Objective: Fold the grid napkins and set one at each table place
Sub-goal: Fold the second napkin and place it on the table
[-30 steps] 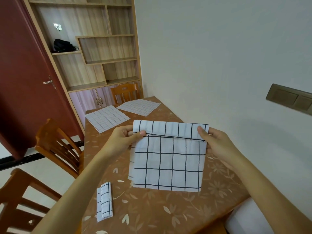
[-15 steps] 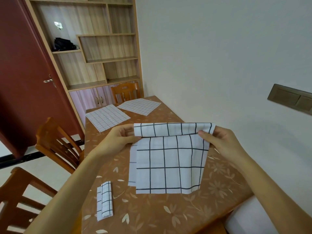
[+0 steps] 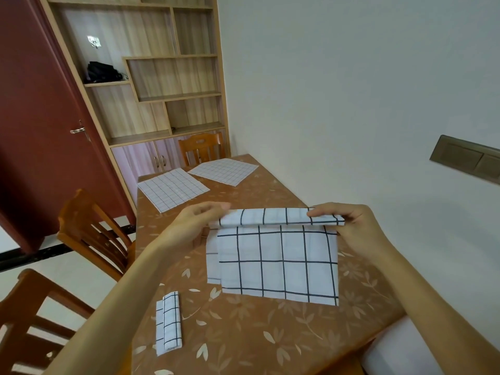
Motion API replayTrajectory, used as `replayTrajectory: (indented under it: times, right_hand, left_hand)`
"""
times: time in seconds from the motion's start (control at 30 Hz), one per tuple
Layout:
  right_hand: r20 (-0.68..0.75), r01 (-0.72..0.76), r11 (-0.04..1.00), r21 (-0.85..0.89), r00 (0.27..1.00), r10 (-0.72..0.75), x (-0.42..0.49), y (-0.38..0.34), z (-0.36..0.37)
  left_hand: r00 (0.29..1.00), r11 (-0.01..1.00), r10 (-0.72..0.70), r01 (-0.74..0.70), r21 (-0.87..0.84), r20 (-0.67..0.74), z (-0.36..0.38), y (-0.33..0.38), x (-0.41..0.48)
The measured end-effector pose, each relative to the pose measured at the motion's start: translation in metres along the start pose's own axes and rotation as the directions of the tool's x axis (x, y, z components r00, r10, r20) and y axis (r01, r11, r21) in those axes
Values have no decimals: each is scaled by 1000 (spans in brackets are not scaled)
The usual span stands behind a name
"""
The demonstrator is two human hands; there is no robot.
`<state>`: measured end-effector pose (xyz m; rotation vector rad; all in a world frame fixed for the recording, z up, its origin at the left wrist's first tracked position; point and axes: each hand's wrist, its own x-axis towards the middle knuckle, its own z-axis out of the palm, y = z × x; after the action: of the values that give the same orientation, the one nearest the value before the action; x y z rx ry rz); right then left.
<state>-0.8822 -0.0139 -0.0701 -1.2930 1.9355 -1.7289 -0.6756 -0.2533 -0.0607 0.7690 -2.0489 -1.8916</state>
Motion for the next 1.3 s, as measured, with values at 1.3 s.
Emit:
replayTrajectory:
  times: [1.3]
  right_hand:
    - [-73,-274,942,192,954,292,6,12,7]
  left_hand:
    - [982,984,109,-129,121,155,-13,-21,-2]
